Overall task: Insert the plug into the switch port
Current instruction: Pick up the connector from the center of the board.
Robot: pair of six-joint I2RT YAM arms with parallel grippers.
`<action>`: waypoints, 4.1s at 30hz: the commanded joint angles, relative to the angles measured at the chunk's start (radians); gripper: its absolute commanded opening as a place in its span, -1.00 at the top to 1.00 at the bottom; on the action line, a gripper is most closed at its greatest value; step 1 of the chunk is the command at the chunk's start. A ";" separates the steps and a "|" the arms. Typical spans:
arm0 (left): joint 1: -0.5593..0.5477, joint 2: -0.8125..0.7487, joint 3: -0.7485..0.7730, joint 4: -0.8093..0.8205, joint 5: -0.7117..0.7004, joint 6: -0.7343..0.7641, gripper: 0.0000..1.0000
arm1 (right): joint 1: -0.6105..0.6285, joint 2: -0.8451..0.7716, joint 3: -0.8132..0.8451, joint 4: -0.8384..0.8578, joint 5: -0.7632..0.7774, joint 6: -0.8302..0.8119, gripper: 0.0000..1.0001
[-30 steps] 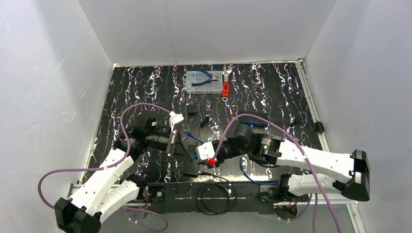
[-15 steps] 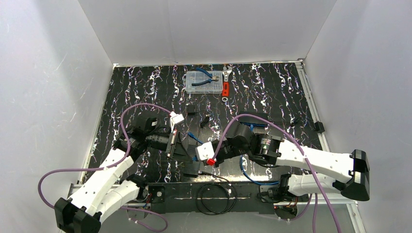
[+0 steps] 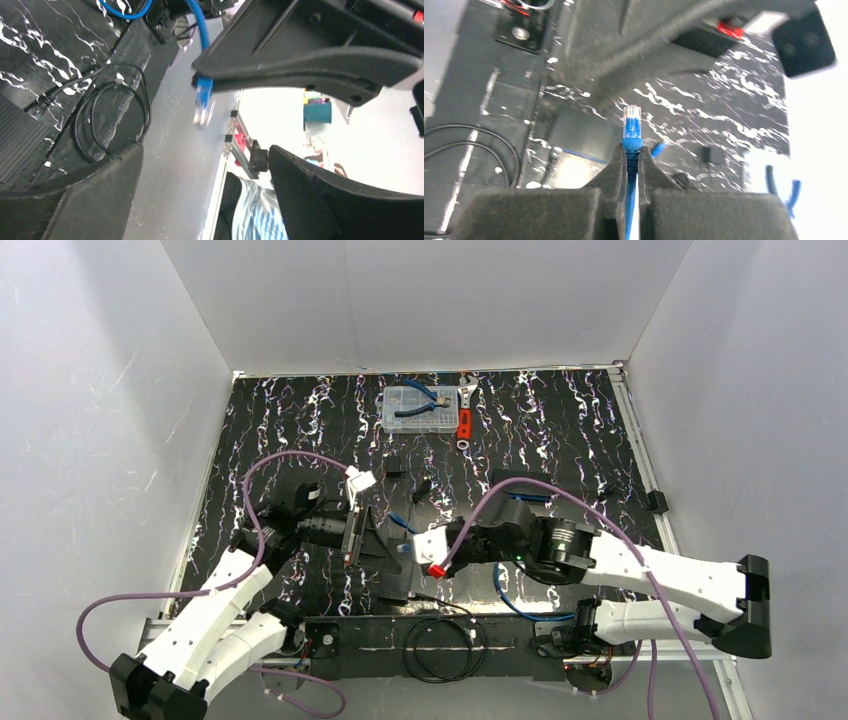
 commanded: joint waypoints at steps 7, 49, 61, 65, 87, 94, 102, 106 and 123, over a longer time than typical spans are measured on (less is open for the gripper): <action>0.003 -0.086 0.102 -0.085 -0.322 0.051 -0.96 | 0.003 -0.177 0.092 -0.015 0.587 -0.215 0.97; 0.003 -0.018 0.032 -0.095 -0.457 0.014 -0.96 | -0.133 -0.089 0.002 0.086 0.517 0.021 0.97; 0.004 -0.137 0.123 -0.211 -0.622 0.050 -0.96 | -0.124 0.152 0.177 0.199 0.043 -0.041 0.97; 0.007 -0.230 0.191 -0.265 -0.761 0.074 -0.96 | -0.124 0.140 0.327 0.298 0.234 -0.211 0.97; 0.009 -0.232 0.136 -0.238 -0.718 0.060 -0.96 | -0.308 -0.035 0.276 0.242 0.632 -0.359 0.97; 0.009 -0.180 0.068 -0.145 -0.671 0.024 -0.96 | -0.310 -0.163 0.235 0.004 0.809 -0.270 0.96; 0.009 -0.069 -0.026 -0.010 -0.632 -0.048 -0.97 | -0.309 -0.208 0.140 -0.377 0.657 0.098 0.97; 0.009 -0.014 -0.056 0.056 -0.648 -0.083 -0.96 | -0.308 -0.181 0.042 -0.397 0.498 0.266 0.97; 0.007 0.194 -0.117 0.256 -0.624 -0.156 -0.96 | -0.305 0.006 -0.075 -0.520 0.099 0.933 0.97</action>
